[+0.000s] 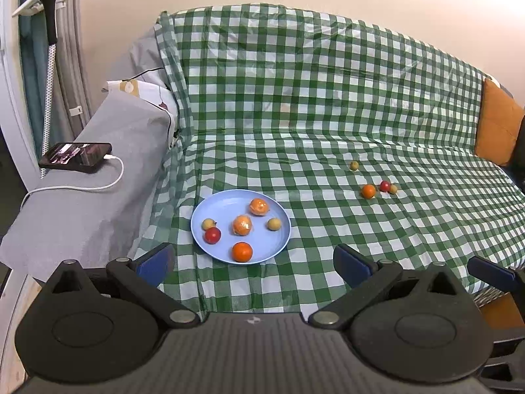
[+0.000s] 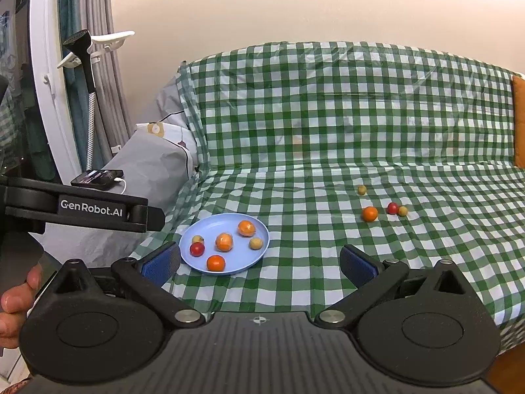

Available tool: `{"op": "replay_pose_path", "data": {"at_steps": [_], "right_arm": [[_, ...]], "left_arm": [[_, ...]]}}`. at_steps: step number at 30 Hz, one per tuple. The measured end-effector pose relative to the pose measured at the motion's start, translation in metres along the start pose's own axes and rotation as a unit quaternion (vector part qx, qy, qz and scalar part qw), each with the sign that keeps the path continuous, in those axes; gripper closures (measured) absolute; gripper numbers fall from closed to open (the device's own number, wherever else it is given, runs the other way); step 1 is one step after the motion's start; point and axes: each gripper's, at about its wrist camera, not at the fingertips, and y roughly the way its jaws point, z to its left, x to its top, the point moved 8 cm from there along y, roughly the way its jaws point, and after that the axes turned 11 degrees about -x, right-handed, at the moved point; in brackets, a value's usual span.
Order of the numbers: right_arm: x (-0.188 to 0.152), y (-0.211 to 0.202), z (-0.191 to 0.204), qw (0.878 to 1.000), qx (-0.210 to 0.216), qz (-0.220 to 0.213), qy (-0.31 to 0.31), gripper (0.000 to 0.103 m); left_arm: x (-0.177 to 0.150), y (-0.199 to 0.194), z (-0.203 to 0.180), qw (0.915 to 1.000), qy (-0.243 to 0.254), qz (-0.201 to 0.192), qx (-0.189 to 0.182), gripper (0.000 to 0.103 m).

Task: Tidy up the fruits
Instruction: 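Lift both grippers away from the plate, then grasp an orange with the left gripper while the right gripper grasps a yellow fruit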

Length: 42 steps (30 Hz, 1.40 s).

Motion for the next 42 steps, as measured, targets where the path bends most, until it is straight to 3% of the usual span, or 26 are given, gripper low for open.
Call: {"op": "replay_pose_path", "data": {"at_steps": [14,22,28,33,42], "right_arm": [[-0.005,0.02,-0.005,0.999,0.013,0.024,0.019,0.001],[-0.01,0.053,-0.049,0.997,-0.039,0.036,0.053,0.001],[-0.015,0.094,-0.105,0.989,-0.103,0.055,0.091,0.001],[-0.008,0.133,-0.152,0.982,-0.156,0.04,0.095,0.001],[0.01,0.255,-0.243,0.97,-0.228,0.047,0.073,0.001]], "left_arm": [[-0.003,0.014,0.016,0.9995,-0.012,0.02,0.02,0.0],[-0.001,0.054,0.009,0.998,-0.007,0.058,0.021,0.0],[0.02,0.11,-0.017,0.9966,0.006,0.082,0.005,0.0],[0.046,0.176,-0.055,0.9947,0.01,0.098,-0.027,0.0],[0.08,0.316,-0.138,0.9876,0.068,0.115,-0.083,0.0]]}}
